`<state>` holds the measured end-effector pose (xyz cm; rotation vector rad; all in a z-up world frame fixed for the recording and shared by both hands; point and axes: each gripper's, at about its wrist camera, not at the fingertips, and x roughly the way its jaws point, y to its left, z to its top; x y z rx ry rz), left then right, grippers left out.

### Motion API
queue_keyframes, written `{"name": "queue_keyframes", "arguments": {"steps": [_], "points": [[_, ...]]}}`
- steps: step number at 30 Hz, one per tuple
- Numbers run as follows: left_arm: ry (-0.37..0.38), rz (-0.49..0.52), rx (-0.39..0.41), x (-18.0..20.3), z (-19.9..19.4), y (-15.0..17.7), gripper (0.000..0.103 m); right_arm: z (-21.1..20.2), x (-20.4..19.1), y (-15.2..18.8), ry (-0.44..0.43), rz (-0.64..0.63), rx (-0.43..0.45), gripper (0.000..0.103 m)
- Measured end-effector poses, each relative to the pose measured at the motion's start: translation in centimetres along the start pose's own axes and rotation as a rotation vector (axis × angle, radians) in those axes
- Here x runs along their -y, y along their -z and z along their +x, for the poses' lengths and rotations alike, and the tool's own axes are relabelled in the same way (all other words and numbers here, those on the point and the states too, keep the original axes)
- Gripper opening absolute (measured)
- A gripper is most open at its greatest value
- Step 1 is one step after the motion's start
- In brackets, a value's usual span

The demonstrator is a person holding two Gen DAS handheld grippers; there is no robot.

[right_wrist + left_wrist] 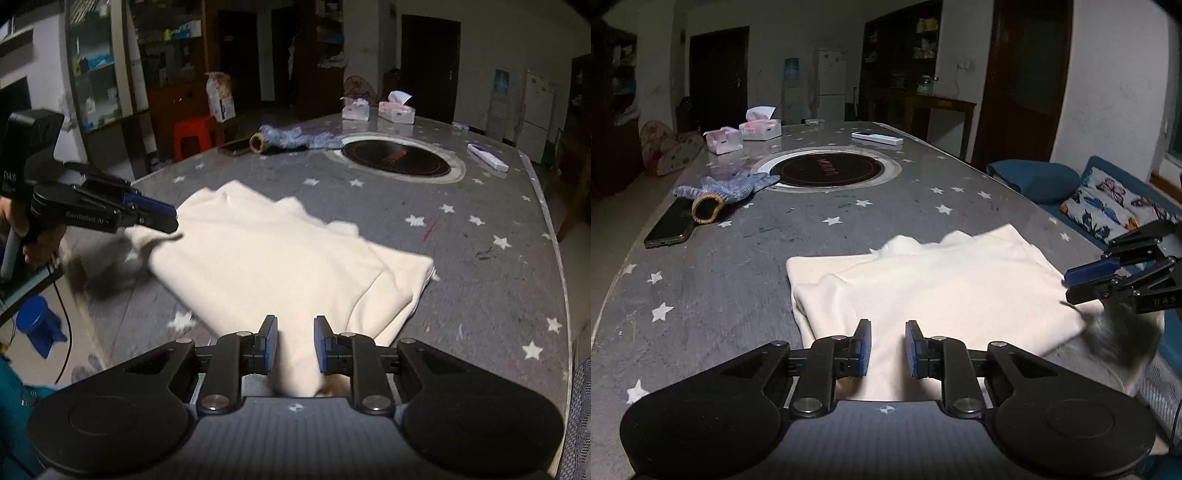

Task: Fold clothes

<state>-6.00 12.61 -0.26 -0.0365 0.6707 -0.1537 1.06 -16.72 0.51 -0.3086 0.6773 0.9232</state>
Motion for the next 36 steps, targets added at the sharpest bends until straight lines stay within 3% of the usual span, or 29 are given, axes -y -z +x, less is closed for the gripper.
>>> {"name": "queue_keyframes", "arguments": {"steps": [9,16,25,30,36], "points": [[-0.011,-0.045,-0.026,-1.7,1.4,-0.8,0.025,2.3,2.7,-0.6,0.024,0.079,-0.036,0.020],[0.007,-0.018,0.009,-1.1,2.8,-3.3,0.025,3.6,3.3,-3.0,0.024,0.062,0.010,0.020],[-0.029,-0.030,-0.053,-2.5,5.7,-3.6,0.024,7.6,4.5,-3.8,0.034,0.100,-0.024,0.019],[0.017,-0.004,-0.011,-1.1,5.5,-4.6,0.024,7.1,3.9,-4.5,0.040,0.083,0.009,0.020],[0.007,0.032,-0.057,0.0,8.2,-4.4,0.026,8.5,3.4,-4.9,0.038,0.089,-0.002,0.019]]}}
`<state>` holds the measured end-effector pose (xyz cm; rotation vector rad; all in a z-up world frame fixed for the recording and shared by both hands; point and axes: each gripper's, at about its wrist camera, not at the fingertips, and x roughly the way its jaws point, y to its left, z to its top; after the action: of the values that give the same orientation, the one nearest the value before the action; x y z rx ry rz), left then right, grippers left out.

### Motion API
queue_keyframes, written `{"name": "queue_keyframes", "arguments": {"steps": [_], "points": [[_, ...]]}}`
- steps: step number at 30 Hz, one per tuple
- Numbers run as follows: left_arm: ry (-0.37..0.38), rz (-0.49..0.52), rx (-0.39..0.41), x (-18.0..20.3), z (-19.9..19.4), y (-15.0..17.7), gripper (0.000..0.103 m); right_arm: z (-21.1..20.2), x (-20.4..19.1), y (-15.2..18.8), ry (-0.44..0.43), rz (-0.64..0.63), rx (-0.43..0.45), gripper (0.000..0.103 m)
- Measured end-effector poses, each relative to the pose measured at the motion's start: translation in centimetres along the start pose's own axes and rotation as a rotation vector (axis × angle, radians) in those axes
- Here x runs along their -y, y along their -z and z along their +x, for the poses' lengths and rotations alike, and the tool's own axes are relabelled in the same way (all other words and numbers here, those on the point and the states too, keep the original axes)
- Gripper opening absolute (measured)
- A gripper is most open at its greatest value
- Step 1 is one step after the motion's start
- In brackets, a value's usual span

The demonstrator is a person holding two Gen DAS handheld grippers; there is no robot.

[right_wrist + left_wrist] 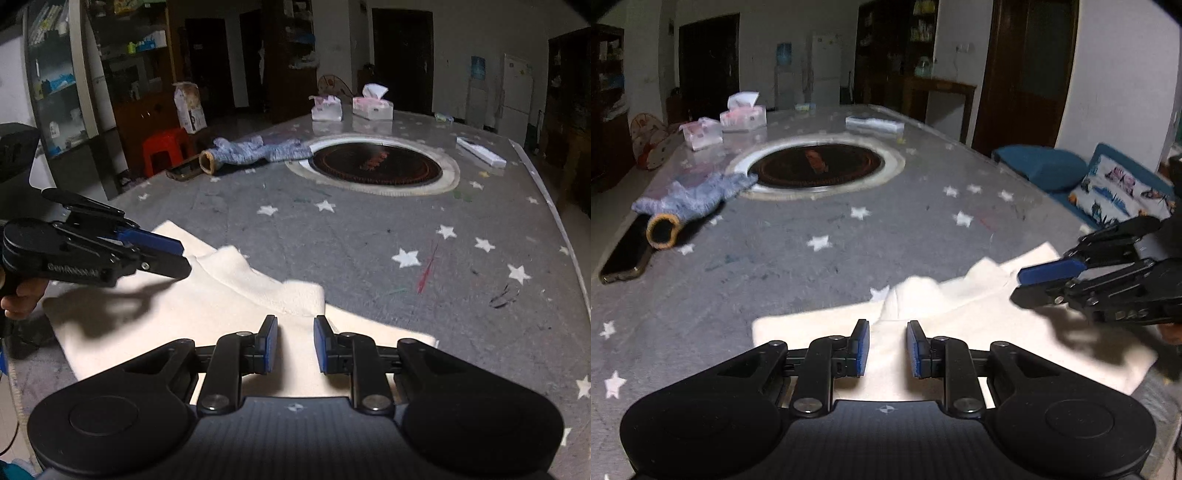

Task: Fold clothes

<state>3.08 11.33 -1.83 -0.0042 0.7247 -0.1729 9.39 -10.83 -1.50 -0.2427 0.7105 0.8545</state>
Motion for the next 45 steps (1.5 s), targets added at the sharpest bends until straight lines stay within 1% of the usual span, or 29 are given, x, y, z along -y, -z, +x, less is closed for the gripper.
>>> {"name": "queue_keyframes", "arguments": {"steps": [3,5,8,11,14,16,19,23,25,27,30,33,35,38,41,45], "points": [[0.001,-0.025,0.001,-0.4,-0.3,-0.2,0.028,-0.5,-0.1,0.0,0.015,0.000,0.005,0.020],[-0.017,-0.025,0.013,-0.4,-1.0,-0.2,0.032,-1.2,-0.4,0.0,0.023,-0.001,0.013,0.020],[-0.030,-0.036,0.035,-0.5,-2.4,0.0,0.038,-2.3,-1.2,0.3,0.007,-0.011,0.020,0.022],[-0.035,-0.038,0.053,-0.2,-4.0,0.8,0.040,-3.4,-2.2,0.7,-0.018,-0.027,0.024,0.023],[-0.036,-0.033,0.068,0.4,-5.5,1.9,0.043,-4.2,-3.6,1.5,-0.039,-0.055,0.021,0.028],[-0.039,-0.019,0.074,0.8,-6.2,2.7,0.043,-4.5,-4.3,2.0,-0.052,-0.071,0.024,0.030],[-0.065,0.022,0.069,1.5,-6.6,4.0,0.043,-4.2,-5.2,2.7,-0.055,-0.096,0.011,0.032],[-0.096,0.044,0.054,1.8,-6.7,5.0,0.044,-3.9,-6.0,3.4,-0.035,-0.143,-0.006,0.033],[-0.086,0.043,0.070,2.1,-7.4,5.1,0.044,-4.3,-6.4,3.3,-0.030,-0.160,0.004,0.033],[-0.064,0.053,0.090,2.6,-8.2,5.2,0.045,-5.1,-7.0,3.0,-0.044,-0.182,0.025,0.033],[-0.042,0.103,0.110,3.9,-8.8,5.7,0.045,-5.4,-8.0,3.0,-0.077,-0.212,0.042,0.033],[-0.046,0.160,0.095,5.0,-8.3,6.4,0.045,-4.8,-9.0,3.5,-0.089,-0.248,0.031,0.033],[-0.051,0.171,0.079,5.2,-7.8,6.8,0.045,-4.3,-9.3,4.0,-0.080,-0.256,0.018,0.033],[-0.051,0.162,0.084,5.0,-7.9,6.9,0.045,-4.9,-9.4,4.0,-0.075,-0.257,0.032,0.033],[-0.048,0.121,0.087,4.3,-8.0,7.1,0.046,-5.3,-9.3,3.9,-0.076,-0.253,0.051,0.033],[-0.038,0.060,0.087,3.4,-8.4,7.1,0.046,-4.4,-8.8,4.5,-0.095,-0.212,0.011,0.033]]}}
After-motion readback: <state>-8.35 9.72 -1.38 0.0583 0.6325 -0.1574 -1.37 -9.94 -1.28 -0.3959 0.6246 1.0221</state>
